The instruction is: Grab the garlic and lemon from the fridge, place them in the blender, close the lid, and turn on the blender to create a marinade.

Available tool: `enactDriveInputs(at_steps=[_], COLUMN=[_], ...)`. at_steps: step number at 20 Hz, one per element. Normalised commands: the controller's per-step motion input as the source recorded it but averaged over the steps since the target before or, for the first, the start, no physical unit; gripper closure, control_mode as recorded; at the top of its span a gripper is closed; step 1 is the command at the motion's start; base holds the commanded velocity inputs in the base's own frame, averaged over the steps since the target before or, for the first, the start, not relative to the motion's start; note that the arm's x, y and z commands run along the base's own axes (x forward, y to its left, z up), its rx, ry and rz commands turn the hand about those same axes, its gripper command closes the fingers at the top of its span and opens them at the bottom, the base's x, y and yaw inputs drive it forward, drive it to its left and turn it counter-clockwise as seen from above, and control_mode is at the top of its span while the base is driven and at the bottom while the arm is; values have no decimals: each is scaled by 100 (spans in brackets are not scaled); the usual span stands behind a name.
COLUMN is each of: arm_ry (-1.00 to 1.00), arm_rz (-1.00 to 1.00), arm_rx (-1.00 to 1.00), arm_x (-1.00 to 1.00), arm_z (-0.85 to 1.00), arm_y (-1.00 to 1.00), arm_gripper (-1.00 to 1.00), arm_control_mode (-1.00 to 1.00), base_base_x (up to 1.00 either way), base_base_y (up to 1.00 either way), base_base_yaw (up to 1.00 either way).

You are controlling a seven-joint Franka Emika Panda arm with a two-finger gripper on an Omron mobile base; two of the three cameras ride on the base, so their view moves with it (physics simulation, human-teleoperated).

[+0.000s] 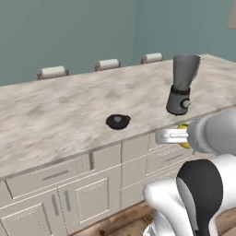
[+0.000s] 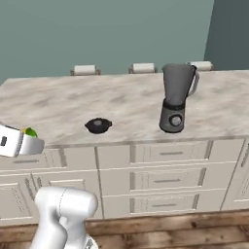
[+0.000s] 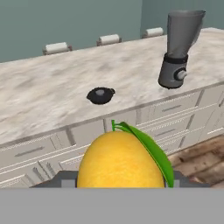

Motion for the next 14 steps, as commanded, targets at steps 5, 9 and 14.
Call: enactDriveInputs(at_steps=[5, 9, 14], arm_ry=[0, 0, 0], arm_rz=[0, 0, 0], arm_rx=[0, 0, 0], arm_x=[0, 0, 0], arm_z=[0, 0, 0], arm_y=[0, 0, 0], arm_gripper=[100, 100, 100], arm_control_mode=[100, 100, 100], base_base_x=[98, 45, 25], base_base_y=[-100, -97, -22], base_base_yaw=[2, 18, 30])
